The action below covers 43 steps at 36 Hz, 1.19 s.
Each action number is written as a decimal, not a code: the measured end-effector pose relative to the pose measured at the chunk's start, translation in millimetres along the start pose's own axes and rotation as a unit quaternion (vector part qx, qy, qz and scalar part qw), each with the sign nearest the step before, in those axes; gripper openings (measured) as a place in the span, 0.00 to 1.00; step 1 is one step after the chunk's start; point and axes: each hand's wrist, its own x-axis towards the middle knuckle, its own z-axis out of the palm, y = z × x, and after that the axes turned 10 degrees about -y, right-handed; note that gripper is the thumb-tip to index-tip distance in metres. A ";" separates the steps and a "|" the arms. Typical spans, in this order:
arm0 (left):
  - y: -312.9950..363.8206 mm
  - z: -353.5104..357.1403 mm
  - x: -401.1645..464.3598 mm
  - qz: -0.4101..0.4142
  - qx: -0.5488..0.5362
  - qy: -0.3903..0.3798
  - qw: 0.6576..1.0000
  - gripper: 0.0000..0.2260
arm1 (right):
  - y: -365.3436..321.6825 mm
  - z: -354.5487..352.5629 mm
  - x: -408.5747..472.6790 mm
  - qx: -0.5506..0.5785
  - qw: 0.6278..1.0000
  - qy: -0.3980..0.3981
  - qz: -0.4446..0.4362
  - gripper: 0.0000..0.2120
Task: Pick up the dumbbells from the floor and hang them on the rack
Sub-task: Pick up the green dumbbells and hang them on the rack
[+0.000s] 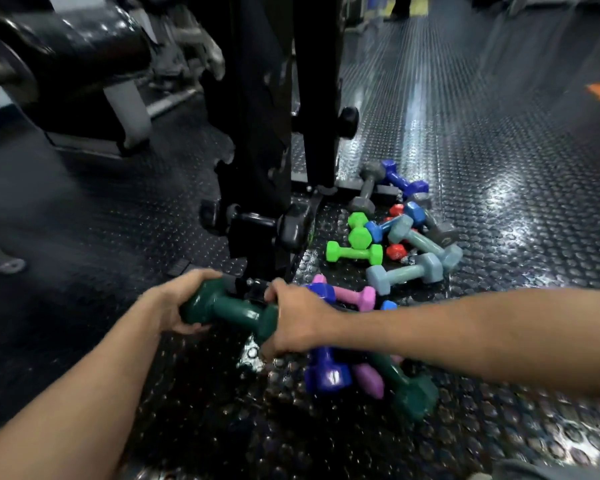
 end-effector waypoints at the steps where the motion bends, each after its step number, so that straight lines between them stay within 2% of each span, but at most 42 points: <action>1: 12.8 -5.0 -9.7 0.021 -0.003 0.007 1.000 0.31 | -4.3 -13.9 2.0 -0.013 1.000 0.015 -0.013 0.44; 7: 79.1 -22.6 -66.9 0.096 0.023 0.033 0.995 0.28 | -25.5 -84.3 -1.7 -0.033 0.990 0.112 -0.075 0.44; 10: 100.3 -24.9 -90.5 0.141 0.025 0.046 0.989 0.27 | -31.7 -114.7 -11.0 -0.019 0.985 0.137 -0.105 0.47; 14: 123.0 -20.4 -110.4 0.182 0.014 0.059 0.981 0.26 | -32.4 -145.5 -19.9 0.000 0.977 0.170 -0.129 0.45; 21: 160.0 -3.3 -126.0 0.275 -0.089 0.107 0.951 0.21 | -31.5 -192.4 -22.3 0.036 0.966 0.214 -0.143 0.43; 25: 177.1 4.9 -125.2 0.273 -0.142 0.106 0.945 0.25 | -25.1 -203.5 -15.9 0.062 0.960 0.240 -0.132 0.48; 30: 191.0 5.0 -115.4 0.278 -0.181 0.133 0.934 0.38 | -12.8 -200.7 5.4 0.072 0.952 0.257 -0.148 0.49; 34: 189.3 4.7 -105.0 0.308 -0.201 0.152 0.917 0.35 | -1.9 -194.7 17.2 0.058 0.951 0.255 -0.165 0.48; 37: 183.0 4.3 -100.3 0.322 -0.189 0.153 0.915 0.38 | 2.3 -190.2 20.8 0.040 0.949 0.259 -0.175 0.46; 43: 180.8 -8.7 -88.1 0.315 -0.194 0.177 0.912 0.39 | -5.2 -189.3 28.7 0.040 0.942 0.273 -0.192 0.44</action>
